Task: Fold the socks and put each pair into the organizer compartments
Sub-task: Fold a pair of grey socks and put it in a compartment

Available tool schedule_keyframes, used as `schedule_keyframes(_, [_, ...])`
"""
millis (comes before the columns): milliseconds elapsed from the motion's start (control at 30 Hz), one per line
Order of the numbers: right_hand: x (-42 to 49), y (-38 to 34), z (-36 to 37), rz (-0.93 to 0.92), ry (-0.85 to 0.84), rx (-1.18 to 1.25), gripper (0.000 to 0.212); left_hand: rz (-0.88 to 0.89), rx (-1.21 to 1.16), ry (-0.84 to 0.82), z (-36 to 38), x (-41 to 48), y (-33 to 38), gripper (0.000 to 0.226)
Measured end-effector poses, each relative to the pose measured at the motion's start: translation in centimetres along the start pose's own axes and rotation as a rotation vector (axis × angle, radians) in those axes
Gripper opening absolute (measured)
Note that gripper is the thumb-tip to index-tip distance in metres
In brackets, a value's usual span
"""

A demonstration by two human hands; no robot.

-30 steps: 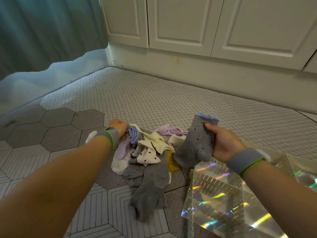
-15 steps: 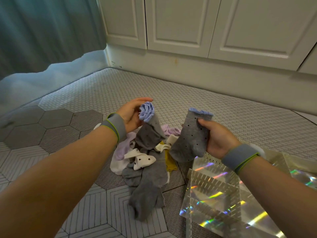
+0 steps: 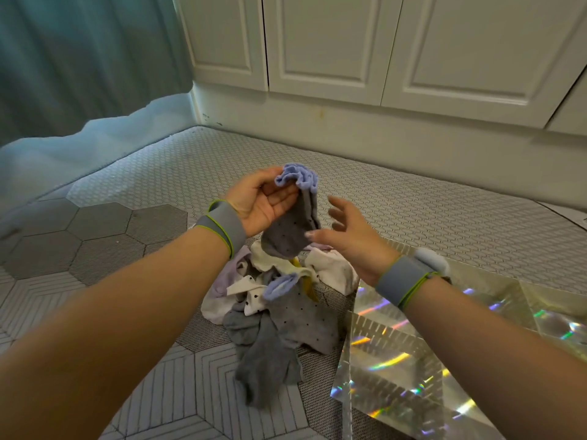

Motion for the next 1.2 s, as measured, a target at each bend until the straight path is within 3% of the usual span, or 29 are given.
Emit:
schedule_keyframes(100, [0.1, -0.8, 0.8, -0.115, -0.055, 0.010, 0.077, -0.011, 0.020, -0.054, 0.8, -0.4, -0.6, 0.019])
schedule_keyframes(233, [0.5, -1.4, 1.0, -0.228, 0.121, -0.054, 0.021, -0.060, 0.047, -0.126, 1.6, -0.8, -1.0, 0.019])
schedule_keyframes(300, [0.6, -1.7, 0.4, -0.235, 0.194, -0.043, 0.003, -0.070, 0.099, -0.135, 1.6, -0.8, -1.1, 0.019])
schedule_keyframes(433, [1.0, -1.5, -0.8, -0.053, 0.234, 0.185, 0.013, 0.091, 0.522, -0.120, 1.3, -0.3, -1.6, 0.020])
schedule_keyframes(533, [1.0, -1.7, -2.2, 0.003, 0.249, 0.261, 0.015, 0.026, 0.718, -0.268, 1.1, -0.4, -3.3, 0.057])
schedule_keyframes(700, [1.4, -1.7, -4.9, 0.163, 0.297, 0.438, 0.014, -0.156, 0.968, -0.381, 0.6, -1.4, -6.0, 0.034])
schedule_keyframes(867, [1.1, -0.8, -7.4, 0.285, 0.266, 0.574, 0.034, -0.220, 0.978, -0.295, 0.1, -1.6, -6.6, 0.015])
schedule_keyframes(967, [0.6, -0.4, -8.0, 0.277, 0.216, 0.618, 0.030, -0.291, 0.924, -0.221, -0.1, -1.5, -6.6, 0.016])
schedule_keyframes(1067, [0.1, 0.2, -8.1, 0.270, 0.212, 0.569, 0.026, -0.224, 0.933, -0.102, 0.0, -1.3, -6.6, 0.006])
schedule_keyframes(1200, [-0.2, 1.2, -7.7, 0.274, 0.200, 0.524, 0.019, -0.157, 0.923, 0.007, 1.2, -0.9, -6.5, 0.016])
Point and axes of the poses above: each hand's wrist, its own x-axis towards the middle knuckle, its own z-axis out of the palm, y = z × x, the point moved 2 cm from there along x, towards the middle knuckle, and after that the axes turned 13 degrees about y, right-handed, at the moved point
